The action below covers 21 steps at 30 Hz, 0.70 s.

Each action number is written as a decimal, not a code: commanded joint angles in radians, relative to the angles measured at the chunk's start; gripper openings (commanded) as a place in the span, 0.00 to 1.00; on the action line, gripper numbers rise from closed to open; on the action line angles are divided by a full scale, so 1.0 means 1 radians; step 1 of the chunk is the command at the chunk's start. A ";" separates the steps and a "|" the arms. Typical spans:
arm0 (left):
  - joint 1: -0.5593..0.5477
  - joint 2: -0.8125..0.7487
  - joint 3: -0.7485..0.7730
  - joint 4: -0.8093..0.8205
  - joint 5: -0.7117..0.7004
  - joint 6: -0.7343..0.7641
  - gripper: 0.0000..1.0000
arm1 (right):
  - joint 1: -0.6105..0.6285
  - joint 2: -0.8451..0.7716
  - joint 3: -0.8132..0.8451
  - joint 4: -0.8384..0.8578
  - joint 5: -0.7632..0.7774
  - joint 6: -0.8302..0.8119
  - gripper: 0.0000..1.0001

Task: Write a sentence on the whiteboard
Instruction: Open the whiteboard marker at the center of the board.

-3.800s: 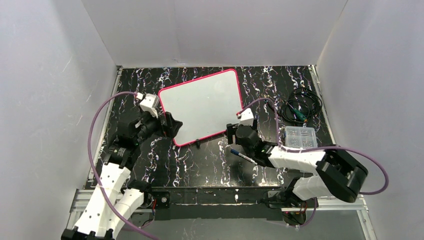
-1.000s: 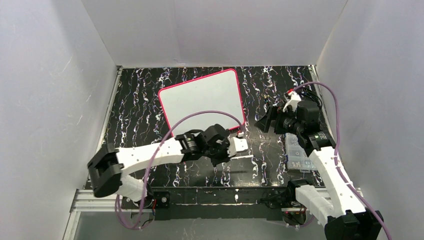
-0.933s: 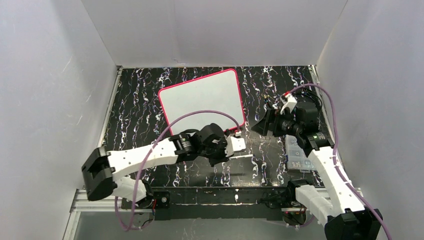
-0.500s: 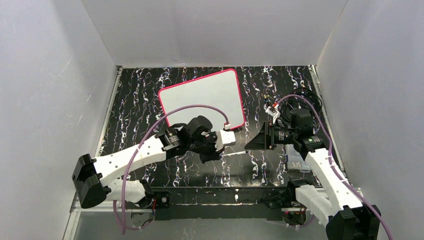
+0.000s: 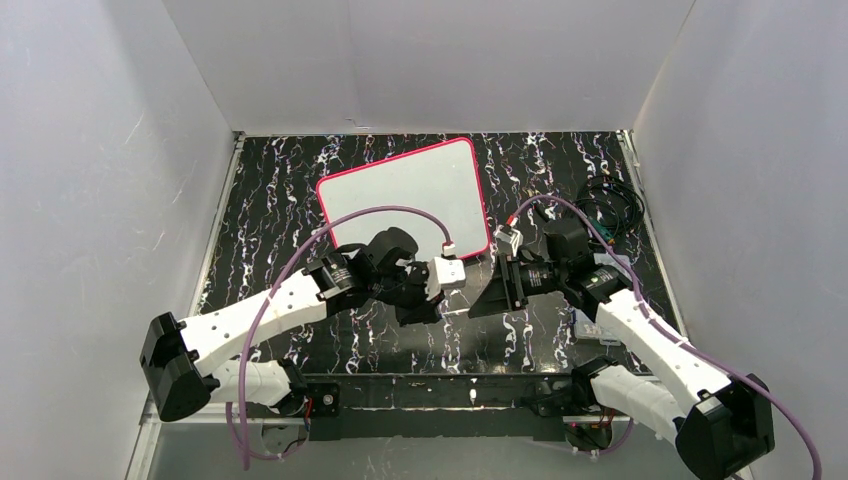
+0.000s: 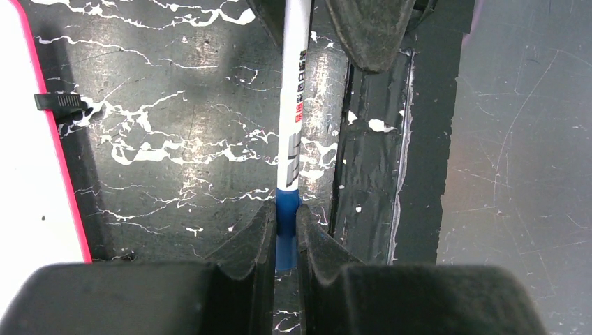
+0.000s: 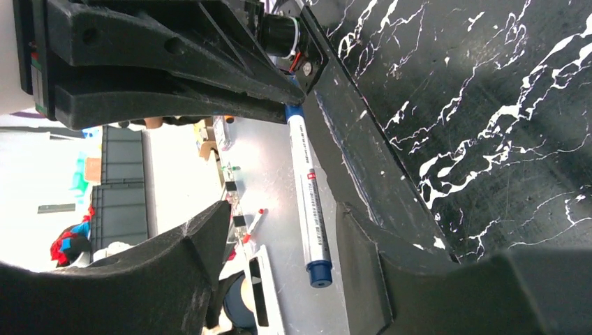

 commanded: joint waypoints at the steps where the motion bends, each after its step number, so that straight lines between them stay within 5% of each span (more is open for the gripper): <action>1: 0.012 -0.018 0.029 -0.019 0.034 -0.012 0.00 | 0.016 -0.008 0.013 0.170 0.032 0.099 0.63; 21: 0.037 0.011 0.040 -0.019 0.044 -0.019 0.00 | 0.082 0.020 -0.055 0.270 0.042 0.136 0.43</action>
